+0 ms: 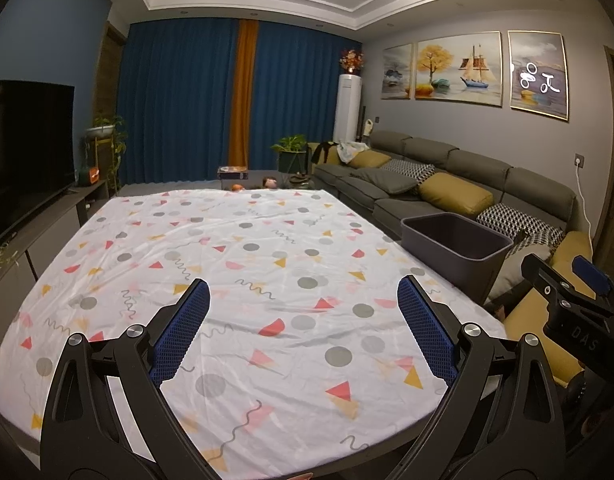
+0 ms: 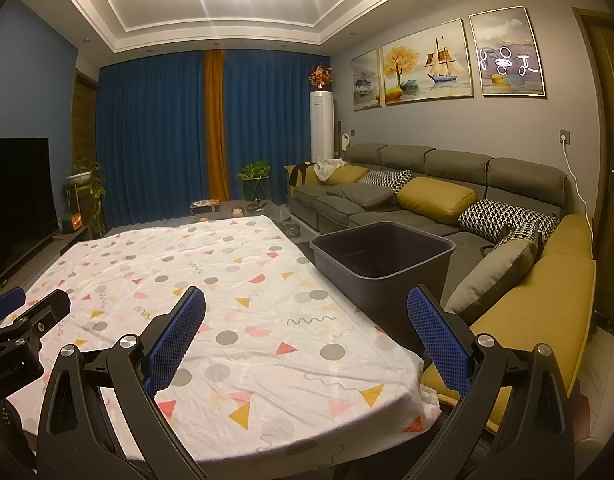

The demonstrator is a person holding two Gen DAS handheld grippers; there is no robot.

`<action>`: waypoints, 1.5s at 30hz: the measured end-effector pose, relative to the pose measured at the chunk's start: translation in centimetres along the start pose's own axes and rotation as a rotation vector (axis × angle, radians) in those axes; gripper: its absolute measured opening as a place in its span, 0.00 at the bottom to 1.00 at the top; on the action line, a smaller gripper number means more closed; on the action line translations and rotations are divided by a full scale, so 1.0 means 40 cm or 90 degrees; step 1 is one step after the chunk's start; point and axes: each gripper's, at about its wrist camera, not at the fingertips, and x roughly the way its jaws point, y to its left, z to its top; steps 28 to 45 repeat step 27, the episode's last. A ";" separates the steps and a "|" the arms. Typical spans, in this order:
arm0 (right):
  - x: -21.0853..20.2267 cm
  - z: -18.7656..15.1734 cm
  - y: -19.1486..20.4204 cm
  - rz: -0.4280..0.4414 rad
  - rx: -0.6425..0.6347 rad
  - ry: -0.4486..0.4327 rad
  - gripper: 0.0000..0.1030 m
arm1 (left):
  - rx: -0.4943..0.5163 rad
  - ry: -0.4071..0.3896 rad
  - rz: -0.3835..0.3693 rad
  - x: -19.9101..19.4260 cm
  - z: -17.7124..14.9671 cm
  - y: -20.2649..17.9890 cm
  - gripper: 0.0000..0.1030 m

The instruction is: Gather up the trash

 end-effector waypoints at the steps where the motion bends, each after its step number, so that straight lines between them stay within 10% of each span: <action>1: 0.000 0.000 -0.001 0.000 0.000 0.000 0.95 | 0.000 0.000 0.000 0.000 0.000 0.000 0.91; 45: -0.002 -0.004 -0.018 0.006 0.015 -0.002 0.95 | 0.008 -0.006 0.032 -0.010 -0.004 -0.011 0.94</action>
